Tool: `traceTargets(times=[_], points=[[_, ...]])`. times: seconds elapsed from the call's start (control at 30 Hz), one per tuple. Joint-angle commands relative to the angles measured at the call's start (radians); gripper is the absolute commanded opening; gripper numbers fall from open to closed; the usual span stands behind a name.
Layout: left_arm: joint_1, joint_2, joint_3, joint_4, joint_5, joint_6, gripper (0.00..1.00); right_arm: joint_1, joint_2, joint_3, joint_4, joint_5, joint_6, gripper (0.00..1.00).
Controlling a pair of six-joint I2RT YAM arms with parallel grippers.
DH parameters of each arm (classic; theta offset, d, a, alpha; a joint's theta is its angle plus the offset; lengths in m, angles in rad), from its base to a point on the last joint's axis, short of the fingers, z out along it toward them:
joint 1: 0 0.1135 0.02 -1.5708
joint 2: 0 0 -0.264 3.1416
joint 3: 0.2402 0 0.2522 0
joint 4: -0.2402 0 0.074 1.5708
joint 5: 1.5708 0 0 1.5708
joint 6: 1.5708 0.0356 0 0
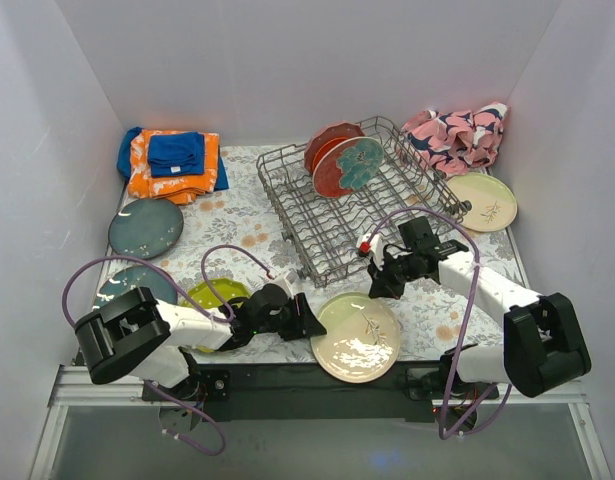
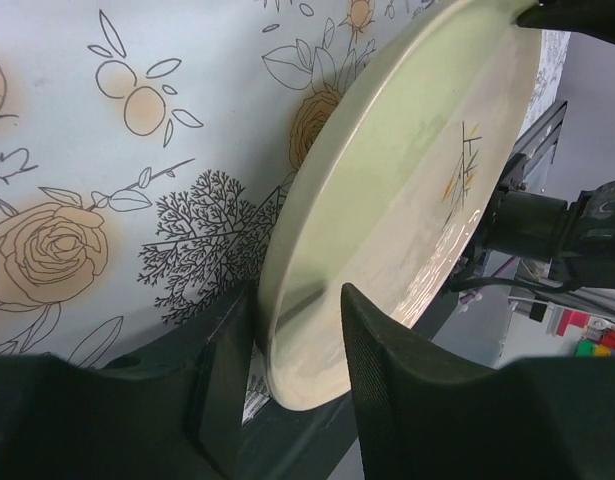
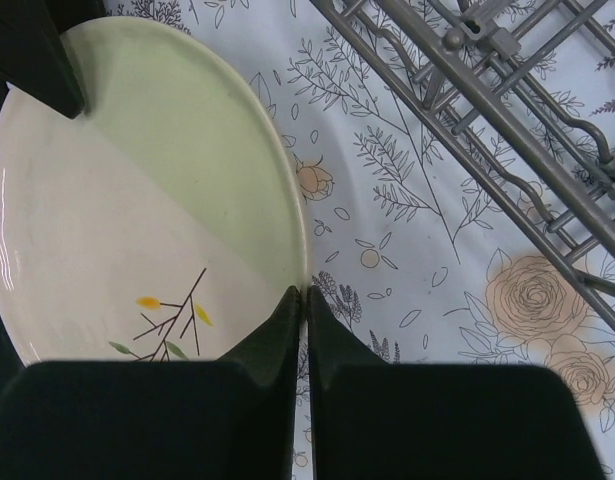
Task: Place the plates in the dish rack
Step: Grab a plate with the right arm
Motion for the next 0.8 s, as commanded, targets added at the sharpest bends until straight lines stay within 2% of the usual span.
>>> traceTargets(times=[0.0, 0.77], points=[[-0.006, 0.011, -0.018, 0.027, 0.003, 0.016, 0.36, 0.046, -0.021, 0.041, 0.047, -0.057, 0.038, 0.01], [-0.006, -0.052, -0.107, 0.312, 0.095, -0.015, 0.26, 0.182, -0.099, 0.038, 0.174, -0.094, 0.137, 0.01]])
